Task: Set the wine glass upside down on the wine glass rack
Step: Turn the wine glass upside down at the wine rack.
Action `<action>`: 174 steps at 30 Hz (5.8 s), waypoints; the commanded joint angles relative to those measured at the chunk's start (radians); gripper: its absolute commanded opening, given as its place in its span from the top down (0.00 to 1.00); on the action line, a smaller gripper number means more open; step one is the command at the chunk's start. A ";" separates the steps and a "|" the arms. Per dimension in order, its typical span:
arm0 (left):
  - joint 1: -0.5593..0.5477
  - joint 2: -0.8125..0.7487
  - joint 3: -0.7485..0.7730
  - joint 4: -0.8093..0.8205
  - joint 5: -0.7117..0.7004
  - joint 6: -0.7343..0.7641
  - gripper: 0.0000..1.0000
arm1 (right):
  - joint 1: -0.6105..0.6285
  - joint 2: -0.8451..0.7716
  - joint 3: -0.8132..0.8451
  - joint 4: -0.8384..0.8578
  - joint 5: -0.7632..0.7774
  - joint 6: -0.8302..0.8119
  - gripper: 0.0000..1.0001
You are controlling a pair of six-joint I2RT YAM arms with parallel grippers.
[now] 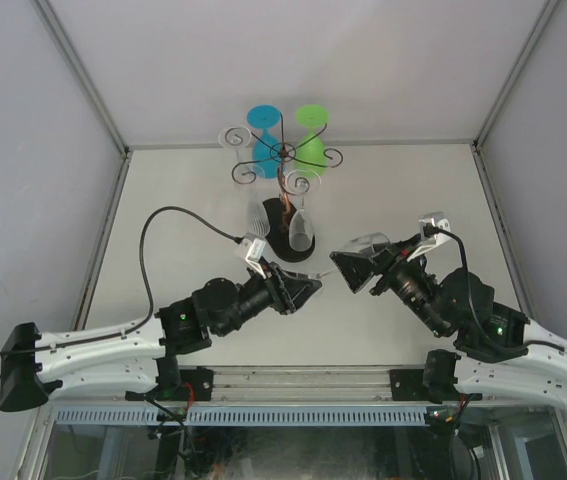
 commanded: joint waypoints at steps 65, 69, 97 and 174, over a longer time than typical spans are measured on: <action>0.001 -0.109 0.042 -0.090 -0.161 0.096 1.00 | 0.028 -0.075 0.006 -0.071 0.030 0.075 0.19; 0.001 -0.112 0.045 -0.090 -0.146 0.120 1.00 | 0.028 -0.085 0.006 -0.094 0.051 0.080 0.19; 0.002 -0.155 0.189 -0.529 -0.140 0.503 1.00 | 0.014 -0.056 0.146 -0.379 0.029 -0.215 0.08; -0.006 -0.146 0.435 -0.739 -0.034 1.117 1.00 | -0.266 0.625 0.321 -0.200 -1.032 -0.302 1.00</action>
